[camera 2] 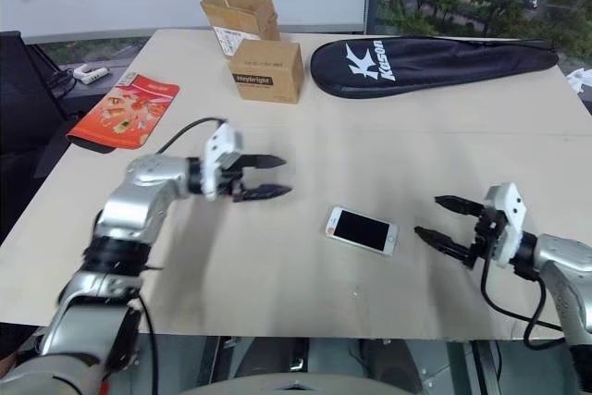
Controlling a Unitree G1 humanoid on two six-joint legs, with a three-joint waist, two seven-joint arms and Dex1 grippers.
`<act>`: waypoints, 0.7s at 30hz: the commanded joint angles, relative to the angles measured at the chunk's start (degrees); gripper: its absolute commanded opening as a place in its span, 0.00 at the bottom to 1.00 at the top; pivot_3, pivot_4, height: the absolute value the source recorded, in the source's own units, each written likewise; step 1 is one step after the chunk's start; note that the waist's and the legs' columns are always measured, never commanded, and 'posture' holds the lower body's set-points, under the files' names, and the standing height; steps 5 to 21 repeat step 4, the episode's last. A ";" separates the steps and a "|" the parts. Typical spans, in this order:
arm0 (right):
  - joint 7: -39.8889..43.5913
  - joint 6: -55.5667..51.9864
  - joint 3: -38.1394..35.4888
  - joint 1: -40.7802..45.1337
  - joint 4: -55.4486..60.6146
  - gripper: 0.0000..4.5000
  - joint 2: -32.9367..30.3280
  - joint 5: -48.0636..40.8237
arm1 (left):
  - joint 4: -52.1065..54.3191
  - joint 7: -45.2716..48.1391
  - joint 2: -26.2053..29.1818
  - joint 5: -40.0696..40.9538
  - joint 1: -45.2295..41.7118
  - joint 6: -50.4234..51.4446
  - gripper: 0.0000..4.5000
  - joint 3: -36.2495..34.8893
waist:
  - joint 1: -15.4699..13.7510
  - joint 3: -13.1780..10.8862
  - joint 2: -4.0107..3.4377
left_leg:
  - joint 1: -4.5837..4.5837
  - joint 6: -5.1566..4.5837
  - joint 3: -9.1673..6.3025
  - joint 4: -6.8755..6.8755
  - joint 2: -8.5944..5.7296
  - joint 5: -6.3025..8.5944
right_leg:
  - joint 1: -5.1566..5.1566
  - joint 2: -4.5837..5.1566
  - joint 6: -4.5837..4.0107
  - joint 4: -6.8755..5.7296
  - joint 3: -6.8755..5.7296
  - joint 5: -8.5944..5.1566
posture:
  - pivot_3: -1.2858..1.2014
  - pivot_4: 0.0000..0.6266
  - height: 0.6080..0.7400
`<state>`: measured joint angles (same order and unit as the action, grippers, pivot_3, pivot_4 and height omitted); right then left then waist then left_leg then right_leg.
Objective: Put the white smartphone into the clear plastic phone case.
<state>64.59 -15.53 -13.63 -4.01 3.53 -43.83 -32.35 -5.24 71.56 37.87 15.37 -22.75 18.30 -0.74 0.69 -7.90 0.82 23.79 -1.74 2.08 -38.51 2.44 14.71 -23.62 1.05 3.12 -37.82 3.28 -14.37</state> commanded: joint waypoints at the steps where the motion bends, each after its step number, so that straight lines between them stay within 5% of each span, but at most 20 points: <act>1: 3.56 2.09 -3.02 1.28 -2.97 1.00 -2.46 -0.13 | 11.08 -3.07 3.21 4.14 7.46 1.63 0.99 -7.55 | 0.03 -0.24 0.04 | -0.01 0.00 0.05 0.00 0.04 0.00 | 0.00 0.04 0.00 0.00 0.04 0.00 | 0.52 0.24 0.94; 4: 5.97 3.78 -1.95 2.65 -6.73 1.00 -4.10 1.85 | 14.68 -3.78 5.22 4.30 12.58 1.46 0.99 -8.31 | -0.16 -0.38 0.08 | -0.05 0.02 0.12 -0.02 0.18 -0.01 | 0.01 0.10 -0.13 -0.01 0.06 -0.07 | 0.52 0.24 0.94; 21: 5.97 3.78 -1.95 2.65 -6.73 1.00 -4.10 1.85 | 14.68 -3.78 5.22 4.30 12.58 1.46 0.99 -8.31 | -0.16 -0.38 0.08 | -0.05 0.02 0.12 -0.02 0.18 -0.01 | 0.01 0.10 -0.13 -0.01 0.06 -0.07 | 0.52 0.24 0.94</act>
